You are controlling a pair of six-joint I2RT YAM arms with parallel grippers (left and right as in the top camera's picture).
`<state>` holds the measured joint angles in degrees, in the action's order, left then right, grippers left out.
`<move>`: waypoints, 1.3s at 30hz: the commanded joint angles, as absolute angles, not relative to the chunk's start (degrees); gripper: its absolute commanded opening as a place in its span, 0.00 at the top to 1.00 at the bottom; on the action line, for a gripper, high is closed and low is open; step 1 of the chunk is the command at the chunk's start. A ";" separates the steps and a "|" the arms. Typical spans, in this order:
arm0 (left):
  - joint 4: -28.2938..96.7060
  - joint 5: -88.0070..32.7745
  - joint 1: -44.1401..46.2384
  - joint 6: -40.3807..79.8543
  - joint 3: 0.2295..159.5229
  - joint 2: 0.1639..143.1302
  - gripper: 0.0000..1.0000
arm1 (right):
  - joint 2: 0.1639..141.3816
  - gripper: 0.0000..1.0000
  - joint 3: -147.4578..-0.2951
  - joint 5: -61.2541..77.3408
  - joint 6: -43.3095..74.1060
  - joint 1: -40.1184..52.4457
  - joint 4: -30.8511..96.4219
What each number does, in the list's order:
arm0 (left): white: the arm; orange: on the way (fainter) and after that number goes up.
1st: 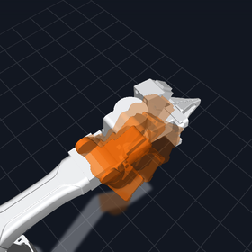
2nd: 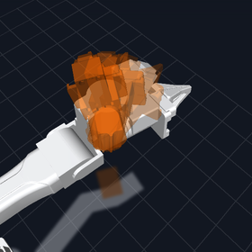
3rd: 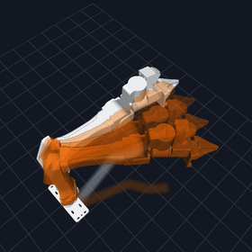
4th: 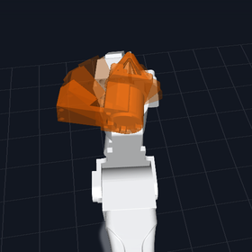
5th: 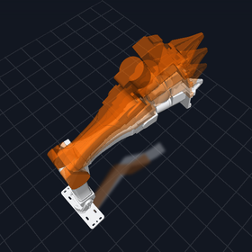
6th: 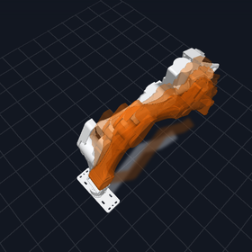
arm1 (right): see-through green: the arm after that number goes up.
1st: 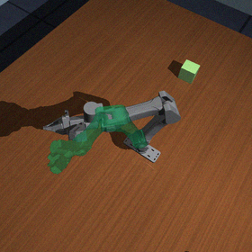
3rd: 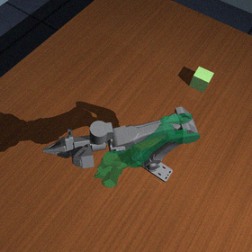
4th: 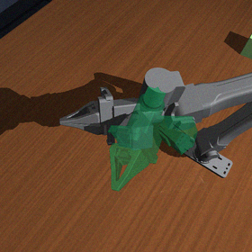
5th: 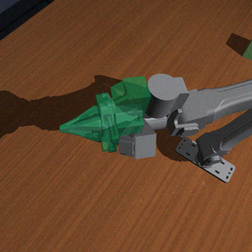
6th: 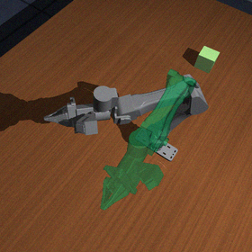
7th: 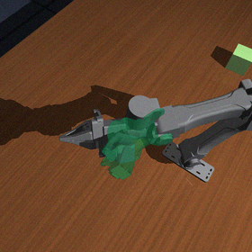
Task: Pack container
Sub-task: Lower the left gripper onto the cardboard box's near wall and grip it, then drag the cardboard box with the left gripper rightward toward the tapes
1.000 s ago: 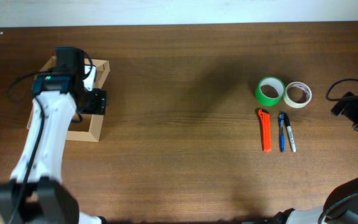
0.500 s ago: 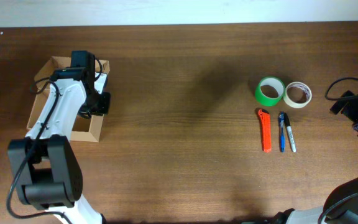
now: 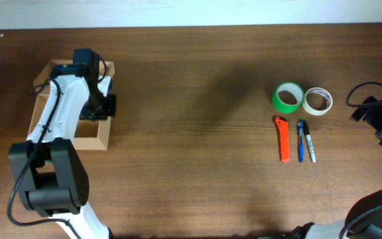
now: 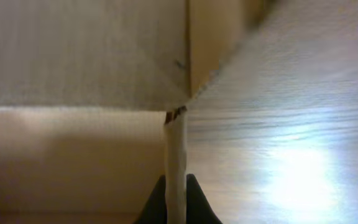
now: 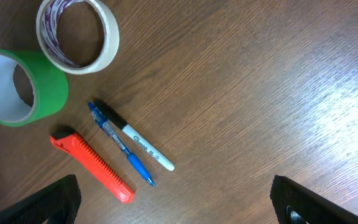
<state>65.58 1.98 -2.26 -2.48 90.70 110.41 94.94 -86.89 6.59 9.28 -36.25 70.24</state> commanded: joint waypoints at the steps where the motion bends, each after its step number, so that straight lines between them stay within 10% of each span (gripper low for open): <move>1: 71.50 0.54 0.78 4.19 104.14 110.26 0.98 | 94.76 0.01 -87.55 7.55 9.96 -36.38 70.24; 24: 72.14 0.80 38.04 20.14 129.45 120.57 0.98 | 94.76 0.01 -87.57 9.34 9.76 -36.40 69.91; 39: 67.61 -3.92 42.59 9.82 129.54 134.47 0.99 | 94.76 0.01 -87.57 11.33 9.76 -36.38 69.87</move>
<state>68.27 -2.33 42.30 14.02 128.60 133.53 94.94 -86.89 9.67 9.30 -36.25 70.02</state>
